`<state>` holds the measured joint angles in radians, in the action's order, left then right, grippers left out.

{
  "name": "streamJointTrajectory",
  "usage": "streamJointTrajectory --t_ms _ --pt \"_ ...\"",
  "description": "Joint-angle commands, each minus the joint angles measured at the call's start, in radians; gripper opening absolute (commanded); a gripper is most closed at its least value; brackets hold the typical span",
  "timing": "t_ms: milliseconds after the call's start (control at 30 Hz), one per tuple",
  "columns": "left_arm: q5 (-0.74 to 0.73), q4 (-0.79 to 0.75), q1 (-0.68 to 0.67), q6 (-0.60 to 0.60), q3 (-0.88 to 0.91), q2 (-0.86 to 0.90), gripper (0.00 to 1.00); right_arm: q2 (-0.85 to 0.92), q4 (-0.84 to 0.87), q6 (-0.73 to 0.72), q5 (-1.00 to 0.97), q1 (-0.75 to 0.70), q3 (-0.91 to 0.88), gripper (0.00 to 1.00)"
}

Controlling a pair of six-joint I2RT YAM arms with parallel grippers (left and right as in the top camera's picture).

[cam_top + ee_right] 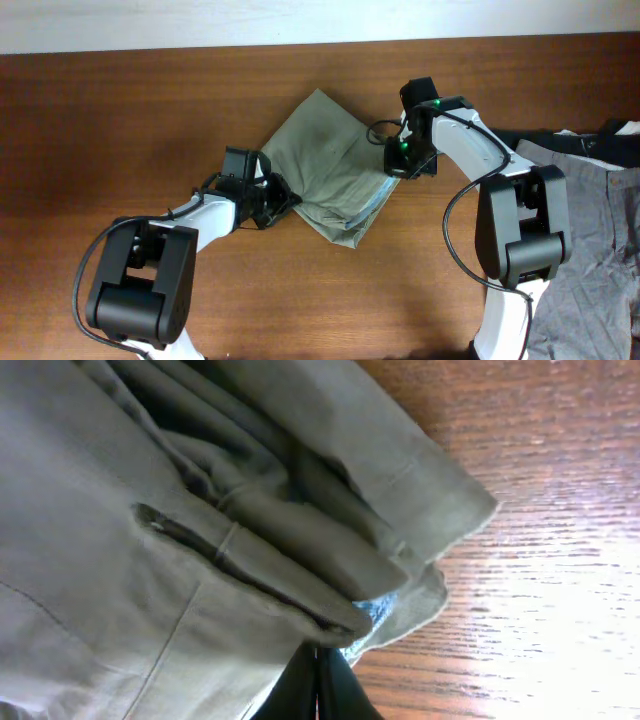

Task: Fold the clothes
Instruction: 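Lift the folded shorts with the left gripper and carry them to the upper left, then lower the folded shorts onto the table's left side and press them flat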

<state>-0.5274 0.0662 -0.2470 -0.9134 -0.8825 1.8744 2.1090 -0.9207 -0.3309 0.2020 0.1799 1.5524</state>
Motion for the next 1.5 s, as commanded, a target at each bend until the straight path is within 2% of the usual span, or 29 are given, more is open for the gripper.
streamJointTrajectory --t_ms 0,67,100,233,333,500,667,767,800,900,967,1067,1100,1133,1200,1233,1267,1333,1467 --pt "0.003 0.098 0.05 0.201 -0.011 0.003 0.01 -0.049 -0.034 0.017 -0.016 -0.005 0.01 0.04" --pt "0.051 0.216 0.088 0.333 -0.082 -0.05 0.01 -0.127 -0.053 0.055 -0.016 -0.005 0.027 0.04" --pt "0.061 0.294 0.123 0.443 -0.171 -0.09 0.01 -0.179 -0.06 0.062 -0.016 -0.005 0.036 0.04" --pt "-0.001 0.456 0.219 0.616 -0.521 -0.13 0.0 -0.348 -0.073 0.061 -0.016 -0.005 0.041 0.08" --pt "0.082 0.415 0.306 0.616 -0.632 -0.129 0.0 -0.414 -0.095 0.061 -0.015 -0.004 0.041 0.08" --pt "0.176 0.391 0.495 0.664 -0.635 -0.065 0.0 -0.42 -0.125 0.061 -0.016 -0.004 0.041 0.08" --pt "0.31 0.607 0.643 0.684 -0.635 0.114 0.0 -0.42 -0.122 0.061 -0.016 -0.005 0.041 0.08" --pt "0.326 0.726 0.716 0.652 -0.635 0.134 0.06 -0.42 -0.117 0.061 -0.016 -0.005 0.041 0.08" --pt "0.326 0.766 0.737 0.637 -0.635 0.134 0.13 -0.42 -0.113 0.061 -0.016 -0.005 0.041 0.08" --pt "0.296 0.922 0.78 0.616 -0.635 0.134 0.78 -0.42 -0.103 0.061 -0.016 -0.005 0.041 0.09" --pt "0.287 0.985 0.78 0.646 -0.635 0.133 0.8 -0.42 -0.101 0.061 -0.016 -0.005 0.041 0.09" --pt "0.234 1.011 0.778 0.721 -0.636 0.085 0.65 -0.42 -0.106 0.061 -0.016 -0.005 0.041 0.09" --pt "0.237 1.003 0.772 0.73 -0.636 0.064 0.47 -0.42 -0.106 0.061 -0.016 -0.005 0.041 0.09" --pt "0.242 0.972 0.757 0.736 -0.636 0.044 0.18 -0.42 -0.105 0.061 -0.016 -0.005 0.041 0.09" --pt "0.307 0.915 0.72 0.763 -0.634 0.042 0.01 -0.42 -0.102 0.061 -0.016 -0.005 0.041 0.09" --pt "0.362 0.854 0.688 0.78 -0.62 0.044 0.01 -0.42 -0.102 0.061 -0.016 -0.005 0.041 0.09" --pt "0.376 0.743 0.638 0.851 -0.575 0.044 0.0 -0.42 -0.1 0.061 -0.016 -0.005 0.041 0.09" --pt "0.405 0.605 0.57 0.903 -0.496 0.046 0.01 -0.42 -0.097 0.061 -0.016 -0.005 0.041 0.1" --pt "0.563 0.412 0.505 0.907 -0.349 0.066 0.0 -0.42 -0.094 0.061 -0.016 -0.005 0.041 0.1"
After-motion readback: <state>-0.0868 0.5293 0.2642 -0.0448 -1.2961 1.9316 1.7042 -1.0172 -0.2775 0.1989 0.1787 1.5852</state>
